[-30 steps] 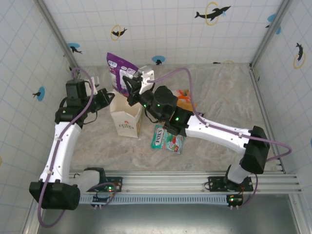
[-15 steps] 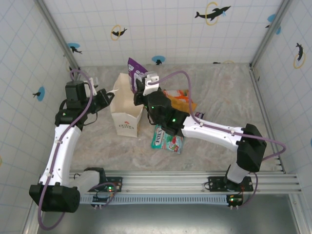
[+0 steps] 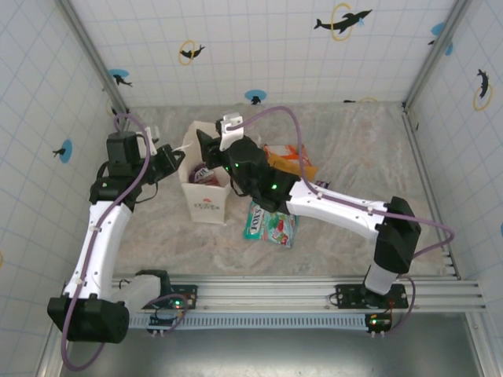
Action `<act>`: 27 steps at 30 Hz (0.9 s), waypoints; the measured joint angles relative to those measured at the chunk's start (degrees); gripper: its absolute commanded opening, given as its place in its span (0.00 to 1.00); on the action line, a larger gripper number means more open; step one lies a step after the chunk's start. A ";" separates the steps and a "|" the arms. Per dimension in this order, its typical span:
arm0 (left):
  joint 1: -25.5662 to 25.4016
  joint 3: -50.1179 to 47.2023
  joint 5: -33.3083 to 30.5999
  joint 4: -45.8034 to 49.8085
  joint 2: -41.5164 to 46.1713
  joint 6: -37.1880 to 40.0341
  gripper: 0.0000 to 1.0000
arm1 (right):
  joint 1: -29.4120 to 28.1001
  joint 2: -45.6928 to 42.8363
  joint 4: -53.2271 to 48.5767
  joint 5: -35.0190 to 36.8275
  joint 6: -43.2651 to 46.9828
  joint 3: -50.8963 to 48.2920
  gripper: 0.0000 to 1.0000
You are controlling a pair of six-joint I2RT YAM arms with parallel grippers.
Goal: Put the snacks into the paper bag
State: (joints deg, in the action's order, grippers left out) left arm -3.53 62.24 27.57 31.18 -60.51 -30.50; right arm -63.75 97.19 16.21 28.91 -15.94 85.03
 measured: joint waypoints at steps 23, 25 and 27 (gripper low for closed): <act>0.11 0.00 0.04 -0.04 0.17 -0.02 0.00 | 12.04 -19.74 -10.47 -29.22 -16.22 -19.39 0.61; 0.11 0.00 0.04 -0.04 0.17 -0.02 0.00 | 12.55 -18.88 -9.25 -32.02 -18.14 -19.56 0.61; 0.11 0.00 0.04 -0.04 0.17 -0.02 0.00 | 12.81 -18.23 -7.02 -35.01 -19.89 -19.56 0.60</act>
State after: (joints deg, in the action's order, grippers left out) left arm -3.42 62.24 27.62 31.14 -60.34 -30.52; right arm -50.94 78.96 9.19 -6.11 -35.83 65.47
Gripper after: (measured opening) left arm 0.045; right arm 0.605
